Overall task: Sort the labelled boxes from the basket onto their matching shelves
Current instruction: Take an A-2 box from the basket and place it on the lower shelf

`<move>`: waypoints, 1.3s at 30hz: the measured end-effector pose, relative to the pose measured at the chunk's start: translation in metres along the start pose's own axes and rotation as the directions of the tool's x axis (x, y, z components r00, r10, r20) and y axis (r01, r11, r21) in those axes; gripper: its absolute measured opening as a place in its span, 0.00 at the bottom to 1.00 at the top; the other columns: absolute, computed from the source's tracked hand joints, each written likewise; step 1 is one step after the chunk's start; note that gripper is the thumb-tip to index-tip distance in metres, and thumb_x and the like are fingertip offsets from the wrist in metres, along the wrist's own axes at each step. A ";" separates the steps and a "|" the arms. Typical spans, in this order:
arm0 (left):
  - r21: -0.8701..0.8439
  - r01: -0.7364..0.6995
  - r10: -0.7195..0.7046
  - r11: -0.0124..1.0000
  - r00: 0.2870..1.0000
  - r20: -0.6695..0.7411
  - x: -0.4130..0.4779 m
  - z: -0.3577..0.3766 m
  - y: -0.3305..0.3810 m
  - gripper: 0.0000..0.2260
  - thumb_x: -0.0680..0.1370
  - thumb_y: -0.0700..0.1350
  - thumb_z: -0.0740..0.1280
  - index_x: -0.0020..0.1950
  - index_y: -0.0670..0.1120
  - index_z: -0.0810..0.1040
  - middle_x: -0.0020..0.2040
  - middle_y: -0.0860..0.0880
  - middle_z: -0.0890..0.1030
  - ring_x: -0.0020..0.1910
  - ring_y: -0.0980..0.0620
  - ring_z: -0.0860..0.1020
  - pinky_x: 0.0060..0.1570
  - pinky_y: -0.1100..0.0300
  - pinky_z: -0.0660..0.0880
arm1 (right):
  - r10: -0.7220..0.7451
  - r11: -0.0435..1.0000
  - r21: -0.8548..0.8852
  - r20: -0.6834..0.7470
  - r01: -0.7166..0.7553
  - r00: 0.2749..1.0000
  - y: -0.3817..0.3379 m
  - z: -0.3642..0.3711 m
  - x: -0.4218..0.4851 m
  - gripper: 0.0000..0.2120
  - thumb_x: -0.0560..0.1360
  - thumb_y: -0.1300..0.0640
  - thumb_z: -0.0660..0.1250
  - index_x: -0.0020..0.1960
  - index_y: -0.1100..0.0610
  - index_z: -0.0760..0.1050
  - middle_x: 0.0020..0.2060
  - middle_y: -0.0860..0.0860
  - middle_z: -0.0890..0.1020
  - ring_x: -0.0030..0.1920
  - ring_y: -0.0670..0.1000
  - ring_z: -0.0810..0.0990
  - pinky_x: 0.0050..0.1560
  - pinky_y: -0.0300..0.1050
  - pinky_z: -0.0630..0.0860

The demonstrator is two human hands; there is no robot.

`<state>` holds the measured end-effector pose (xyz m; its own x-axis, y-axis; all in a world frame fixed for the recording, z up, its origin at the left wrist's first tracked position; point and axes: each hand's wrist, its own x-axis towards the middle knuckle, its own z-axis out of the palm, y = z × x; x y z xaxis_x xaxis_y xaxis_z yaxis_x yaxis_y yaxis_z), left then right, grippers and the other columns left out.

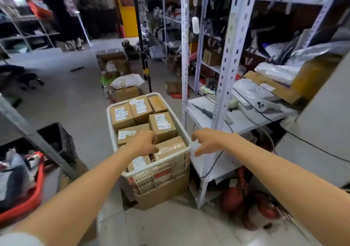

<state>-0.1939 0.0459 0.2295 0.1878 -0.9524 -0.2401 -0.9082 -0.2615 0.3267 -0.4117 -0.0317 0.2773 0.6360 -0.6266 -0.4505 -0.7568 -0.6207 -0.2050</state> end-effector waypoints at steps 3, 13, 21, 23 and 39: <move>-0.047 0.043 -0.044 0.998 0.999 -0.017 0.011 -0.008 -0.024 0.13 0.73 0.48 0.72 0.56 0.47 0.76 0.52 0.51 0.80 0.52 0.49 0.78 0.53 0.52 0.77 | -0.032 0.998 -0.062 0.023 0.034 0.999 -0.013 -0.011 0.033 0.24 0.74 0.51 0.71 0.65 0.57 0.68 0.61 0.53 0.75 0.56 0.52 0.74 0.56 0.48 0.74; -0.010 0.179 -0.180 0.984 0.983 -0.036 0.085 -0.048 -0.132 0.14 0.72 0.51 0.72 0.56 0.49 0.78 0.55 0.49 0.80 0.51 0.50 0.78 0.50 0.53 0.77 | -0.070 0.995 -0.073 -0.013 0.068 0.997 -0.048 -0.030 0.163 0.27 0.74 0.50 0.70 0.69 0.55 0.67 0.64 0.53 0.74 0.60 0.53 0.74 0.59 0.48 0.74; -0.118 0.175 -0.166 0.977 0.983 0.084 0.157 -0.020 -0.144 0.17 0.73 0.48 0.73 0.59 0.47 0.76 0.55 0.48 0.78 0.52 0.50 0.77 0.54 0.54 0.77 | 0.014 1.000 -0.018 0.099 -0.012 0.995 -0.016 -0.029 0.220 0.27 0.74 0.51 0.71 0.69 0.55 0.67 0.66 0.53 0.73 0.62 0.53 0.74 0.61 0.47 0.74; -0.152 0.180 -0.168 0.972 0.982 0.091 0.175 -0.012 -0.142 0.16 0.73 0.48 0.73 0.59 0.47 0.76 0.55 0.49 0.78 0.52 0.50 0.77 0.55 0.53 0.77 | 0.032 0.999 -0.025 0.109 -0.029 0.993 -0.004 -0.034 0.238 0.27 0.74 0.51 0.71 0.70 0.56 0.67 0.67 0.53 0.73 0.62 0.53 0.74 0.61 0.47 0.74; -0.327 0.390 -0.322 0.861 0.915 0.243 0.297 0.051 -0.114 0.13 0.71 0.47 0.72 0.53 0.46 0.76 0.48 0.48 0.79 0.50 0.48 0.77 0.56 0.51 0.72 | 0.094 0.979 0.159 0.189 -0.125 0.977 0.080 0.013 0.380 0.20 0.77 0.59 0.66 0.66 0.60 0.68 0.63 0.57 0.75 0.58 0.54 0.75 0.50 0.44 0.72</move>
<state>-0.0540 -0.1995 0.0740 0.3739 -0.7490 -0.5469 -0.5864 -0.6478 0.4863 -0.2322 -0.3135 0.0780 0.5219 -0.5818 -0.6238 -0.8447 -0.4544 -0.2828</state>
